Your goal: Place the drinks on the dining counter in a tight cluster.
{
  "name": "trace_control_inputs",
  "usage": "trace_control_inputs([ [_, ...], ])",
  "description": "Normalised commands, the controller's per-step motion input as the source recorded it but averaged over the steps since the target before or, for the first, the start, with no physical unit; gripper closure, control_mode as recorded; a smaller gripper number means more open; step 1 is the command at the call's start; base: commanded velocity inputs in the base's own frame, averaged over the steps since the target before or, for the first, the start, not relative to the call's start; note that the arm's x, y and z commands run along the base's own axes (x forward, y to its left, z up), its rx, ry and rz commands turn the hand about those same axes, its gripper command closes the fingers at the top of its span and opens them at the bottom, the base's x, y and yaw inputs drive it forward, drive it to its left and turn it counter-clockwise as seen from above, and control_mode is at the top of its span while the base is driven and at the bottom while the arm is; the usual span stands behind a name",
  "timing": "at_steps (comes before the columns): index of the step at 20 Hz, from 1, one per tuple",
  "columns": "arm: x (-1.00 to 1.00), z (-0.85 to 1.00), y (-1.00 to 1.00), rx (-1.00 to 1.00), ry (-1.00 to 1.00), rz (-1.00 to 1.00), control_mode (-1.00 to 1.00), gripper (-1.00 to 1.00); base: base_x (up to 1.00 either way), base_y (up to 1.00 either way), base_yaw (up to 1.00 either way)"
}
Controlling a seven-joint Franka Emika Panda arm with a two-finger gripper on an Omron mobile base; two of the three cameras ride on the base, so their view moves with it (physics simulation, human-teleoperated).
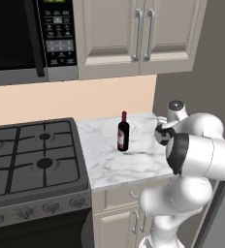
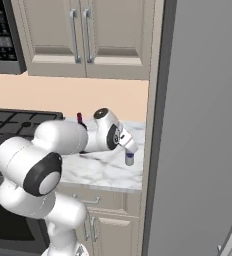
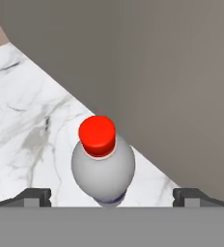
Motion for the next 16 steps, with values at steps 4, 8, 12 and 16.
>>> trace_control_inputs([
  [4,0.14,-0.01,-0.07,0.00,0.00,0.00,-1.00,-1.00,0.00,0.00,0.00],
  [8,0.05,-0.05,-0.14,0.00,0.00,0.00,-1.00,-1.00,0.00,0.00,0.00],
  [12,0.07,-0.08,-0.12,0.00,0.00,0.00,-1.00,-1.00,0.00,0.00,0.00],
  [16,0.06,-0.06,-0.02,0.00,0.00,0.00,-1.00,-1.00,0.00,0.00,0.00],
])
